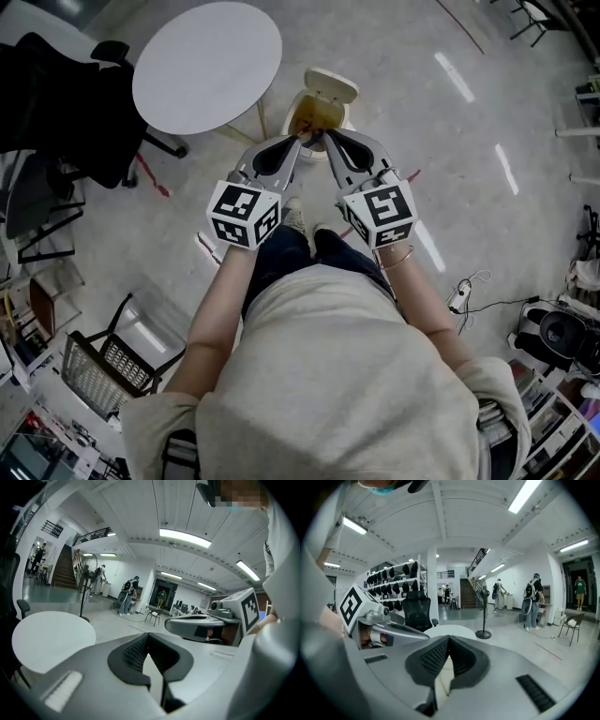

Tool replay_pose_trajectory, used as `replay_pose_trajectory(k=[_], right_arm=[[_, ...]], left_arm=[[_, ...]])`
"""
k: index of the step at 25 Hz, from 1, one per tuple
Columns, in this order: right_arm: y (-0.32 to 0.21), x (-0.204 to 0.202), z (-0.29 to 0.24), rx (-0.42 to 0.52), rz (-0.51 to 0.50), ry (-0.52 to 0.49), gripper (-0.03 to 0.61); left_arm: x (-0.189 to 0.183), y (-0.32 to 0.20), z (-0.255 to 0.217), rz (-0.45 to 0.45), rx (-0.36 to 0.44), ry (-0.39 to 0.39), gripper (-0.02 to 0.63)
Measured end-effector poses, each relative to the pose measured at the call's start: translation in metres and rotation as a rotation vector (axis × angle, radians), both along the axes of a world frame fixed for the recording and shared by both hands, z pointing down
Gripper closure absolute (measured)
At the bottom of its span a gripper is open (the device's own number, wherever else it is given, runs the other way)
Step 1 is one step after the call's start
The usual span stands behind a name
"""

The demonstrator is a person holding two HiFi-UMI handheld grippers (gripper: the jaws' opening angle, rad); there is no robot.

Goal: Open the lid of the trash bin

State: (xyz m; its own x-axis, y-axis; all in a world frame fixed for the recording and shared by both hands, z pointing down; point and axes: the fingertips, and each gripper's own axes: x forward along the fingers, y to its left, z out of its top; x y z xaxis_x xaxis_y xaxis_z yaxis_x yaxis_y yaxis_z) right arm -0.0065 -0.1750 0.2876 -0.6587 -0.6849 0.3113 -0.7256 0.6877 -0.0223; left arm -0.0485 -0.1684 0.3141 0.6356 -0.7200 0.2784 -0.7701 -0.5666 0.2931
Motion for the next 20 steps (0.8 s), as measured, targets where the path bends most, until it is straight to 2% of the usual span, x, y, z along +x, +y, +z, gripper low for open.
replay_pose_trajectory(k=[5, 8, 15, 20], right_arm=[[0.013, -0.003, -0.012, 0.03, -0.065, 0.021, 0.571], [0.017, -0.002, -0.023, 0.034, -0.054, -0.002, 0.571], [0.018, 0.0, -0.044, 0.1, -0.023, -0.01, 0.571], [0.023, -0.001, -0.045, 0.093, -0.021, -0.022, 0.571]], left_arm=[[0.004, 0.006, -0.023, -0.016, 0.076, -0.004, 0.604], [0.002, 0.006, -0.029, -0.016, 0.105, -0.022, 0.604], [-0.005, 0.01, -0.035, -0.029, 0.128, -0.044, 0.604], [-0.003, 0.016, -0.033, -0.024, 0.121, -0.047, 0.604]])
